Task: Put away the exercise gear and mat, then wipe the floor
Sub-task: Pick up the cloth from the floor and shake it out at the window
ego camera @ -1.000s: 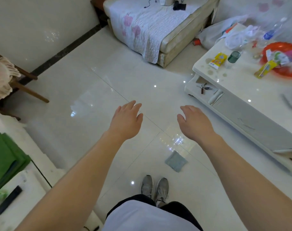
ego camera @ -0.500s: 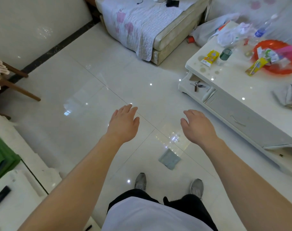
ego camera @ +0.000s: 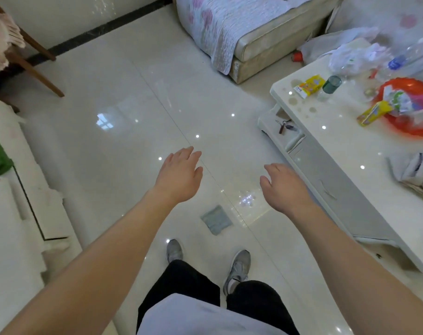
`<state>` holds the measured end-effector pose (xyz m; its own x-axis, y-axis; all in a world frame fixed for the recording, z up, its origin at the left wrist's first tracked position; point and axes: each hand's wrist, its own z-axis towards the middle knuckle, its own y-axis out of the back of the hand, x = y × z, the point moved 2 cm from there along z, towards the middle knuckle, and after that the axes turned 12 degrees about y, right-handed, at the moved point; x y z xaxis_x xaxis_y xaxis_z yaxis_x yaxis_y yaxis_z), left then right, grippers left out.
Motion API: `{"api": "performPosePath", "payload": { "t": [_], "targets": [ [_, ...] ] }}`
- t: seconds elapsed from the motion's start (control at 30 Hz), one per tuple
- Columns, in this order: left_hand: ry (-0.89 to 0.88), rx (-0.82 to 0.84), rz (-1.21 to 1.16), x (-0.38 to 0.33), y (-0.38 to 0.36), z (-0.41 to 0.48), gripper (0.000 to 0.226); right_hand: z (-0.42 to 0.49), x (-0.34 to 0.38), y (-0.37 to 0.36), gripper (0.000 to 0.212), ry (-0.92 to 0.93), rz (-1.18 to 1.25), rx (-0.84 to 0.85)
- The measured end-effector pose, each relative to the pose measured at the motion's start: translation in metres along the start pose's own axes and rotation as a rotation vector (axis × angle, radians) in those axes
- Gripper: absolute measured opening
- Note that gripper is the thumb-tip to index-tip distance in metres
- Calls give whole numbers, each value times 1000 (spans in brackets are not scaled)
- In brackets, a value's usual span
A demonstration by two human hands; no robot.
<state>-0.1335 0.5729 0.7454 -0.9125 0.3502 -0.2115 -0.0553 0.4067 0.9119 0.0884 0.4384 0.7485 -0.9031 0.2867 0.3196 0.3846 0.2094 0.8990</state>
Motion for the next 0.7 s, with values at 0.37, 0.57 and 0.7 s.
{"api": "performPosePath", "payload": {
  "t": [0.37,0.57,0.7],
  "targets": [
    [86,55,-14,12,-97,22,50,35,-42,-97,43,60,-26,6],
    [69,84,26,39,-197,67,48,79,-72,-192,42,67,-42,17],
    [70,99,24,55,-267,100,48,105,-94,-258,42,69,-49,34]
  ]
}}
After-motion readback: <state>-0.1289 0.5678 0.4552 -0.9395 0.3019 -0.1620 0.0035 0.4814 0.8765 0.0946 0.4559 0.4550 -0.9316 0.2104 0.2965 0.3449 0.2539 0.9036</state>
